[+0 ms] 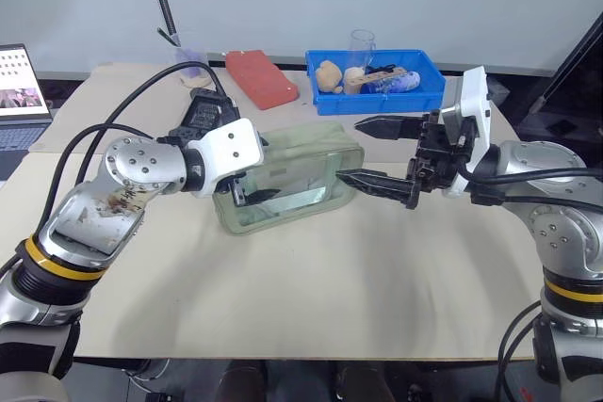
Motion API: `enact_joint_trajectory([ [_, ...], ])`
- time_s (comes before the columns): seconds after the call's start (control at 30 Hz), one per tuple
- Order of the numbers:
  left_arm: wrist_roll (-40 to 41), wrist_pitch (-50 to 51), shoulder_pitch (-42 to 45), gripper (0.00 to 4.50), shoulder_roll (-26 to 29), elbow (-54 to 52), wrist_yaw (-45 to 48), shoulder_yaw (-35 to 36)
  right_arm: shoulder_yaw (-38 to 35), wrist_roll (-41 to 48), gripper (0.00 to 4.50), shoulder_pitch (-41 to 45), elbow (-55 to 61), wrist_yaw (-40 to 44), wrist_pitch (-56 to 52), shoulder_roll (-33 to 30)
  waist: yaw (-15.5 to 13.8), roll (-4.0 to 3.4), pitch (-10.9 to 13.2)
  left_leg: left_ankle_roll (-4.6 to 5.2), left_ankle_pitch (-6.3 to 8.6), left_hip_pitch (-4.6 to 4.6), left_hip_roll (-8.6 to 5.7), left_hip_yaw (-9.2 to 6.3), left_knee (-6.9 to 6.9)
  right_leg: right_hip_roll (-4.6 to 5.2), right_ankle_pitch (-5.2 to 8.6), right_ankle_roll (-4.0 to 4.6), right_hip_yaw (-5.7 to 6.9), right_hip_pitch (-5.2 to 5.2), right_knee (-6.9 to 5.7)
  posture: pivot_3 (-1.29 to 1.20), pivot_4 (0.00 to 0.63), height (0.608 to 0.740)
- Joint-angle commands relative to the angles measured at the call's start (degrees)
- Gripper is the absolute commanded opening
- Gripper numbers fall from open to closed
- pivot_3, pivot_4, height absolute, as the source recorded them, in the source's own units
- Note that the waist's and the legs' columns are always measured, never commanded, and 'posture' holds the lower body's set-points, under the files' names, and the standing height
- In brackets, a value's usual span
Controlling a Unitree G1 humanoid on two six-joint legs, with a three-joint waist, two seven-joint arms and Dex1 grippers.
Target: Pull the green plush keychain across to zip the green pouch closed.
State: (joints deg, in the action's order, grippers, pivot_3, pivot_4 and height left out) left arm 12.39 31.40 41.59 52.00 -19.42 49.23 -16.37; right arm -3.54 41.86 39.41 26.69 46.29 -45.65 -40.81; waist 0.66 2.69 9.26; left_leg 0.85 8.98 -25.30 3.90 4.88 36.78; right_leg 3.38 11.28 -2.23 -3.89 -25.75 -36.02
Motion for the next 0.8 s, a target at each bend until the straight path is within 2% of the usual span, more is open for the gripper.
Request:
enact_joint_trajectory([
  [0.03, -2.69, -2.91, 0.32, 2.19, -1.03, 0.50, 1.11, 0.41, -0.97, -0.12, 4.50, 0.60, 2.04, -1.24, 0.11, -0.91, -0.05, 0.00, 0.00, 0.00, 0.00, -0.01, 0.00, 0.00, 0.00, 0.00, 0.00, 0.00, 0.00, 0.00, 0.01, 0.00, 0.150, 0.740],
  [0.17, -5.26, -6.82, 0.93, 0.20, -2.72, 2.98, 1.98, 0.69, -1.16, -0.98, 4.50, -0.90, 2.47, -0.83, 0.76, -2.55, -0.08, 0.00, 0.00, 0.00, 0.00, -0.02, -0.01, -0.01, 0.00, 0.00, 0.00, 0.00, 0.00, 0.00, 0.01, 0.00, 0.150, 0.740],
  [0.2, -5.93, -8.75, 1.35, 0.09, -3.32, 4.12, 2.22, 0.71, -1.35, -1.24, 4.50, -1.23, 2.35, -0.42, 1.08, -3.19, -0.08, 0.00, 0.00, 0.01, 0.00, -0.02, -0.01, -0.02, 0.00, 0.00, 0.00, 0.00, 0.00, 0.01, 0.01, 0.00, 0.150, 0.740],
  [0.37, -5.67, -19.54, 4.10, 0.09, -5.82, 10.82, 7.47, 0.62, -3.55, -0.65, 4.50, -1.63, 0.67, 2.05, 1.40, -6.25, -0.51, 0.00, 0.00, 0.01, 0.00, -0.03, -0.03, -0.02, 0.05, 0.01, 0.00, 0.00, 0.00, 0.02, 0.01, 0.00, 0.150, 0.740],
  [0.47, -5.27, -30.83, 5.82, 0.09, -8.06, 17.68, 14.15, -0.15, -4.00, -0.88, 4.50, -3.08, 1.08, 3.73, 1.91, -8.16, -0.53, 0.00, 0.00, 0.01, 0.00, -0.08, -0.03, -0.02, 0.07, 0.02, 0.00, 0.00, 0.00, 0.00, 0.04, 0.00, 0.150, 0.740],
  [0.57, -5.22, -37.84, 7.45, 0.09, -9.42, 23.13, 18.98, -0.06, -4.27, -0.52, 4.50, -3.71, 1.88, 3.54, 1.74, -8.49, -0.54, 0.00, 0.00, 0.02, 0.00, -0.10, -0.02, -0.02, 0.07, 0.00, 0.00, 0.00, 0.00, -0.01, 0.03, 0.00, 0.150, 0.740],
  [0.8, -7.27, -42.34, 9.43, 0.09, -11.62, 29.05, 20.96, 0.57, -4.14, -1.33, 4.50, -5.93, 3.82, 2.39, 1.25, -9.43, -0.48, 0.00, 0.00, 0.03, 0.00, -0.15, -0.02, -0.04, 0.08, 0.00, 0.00, -0.02, 0.00, -0.05, 0.01, 0.00, 0.150, 0.740],
])
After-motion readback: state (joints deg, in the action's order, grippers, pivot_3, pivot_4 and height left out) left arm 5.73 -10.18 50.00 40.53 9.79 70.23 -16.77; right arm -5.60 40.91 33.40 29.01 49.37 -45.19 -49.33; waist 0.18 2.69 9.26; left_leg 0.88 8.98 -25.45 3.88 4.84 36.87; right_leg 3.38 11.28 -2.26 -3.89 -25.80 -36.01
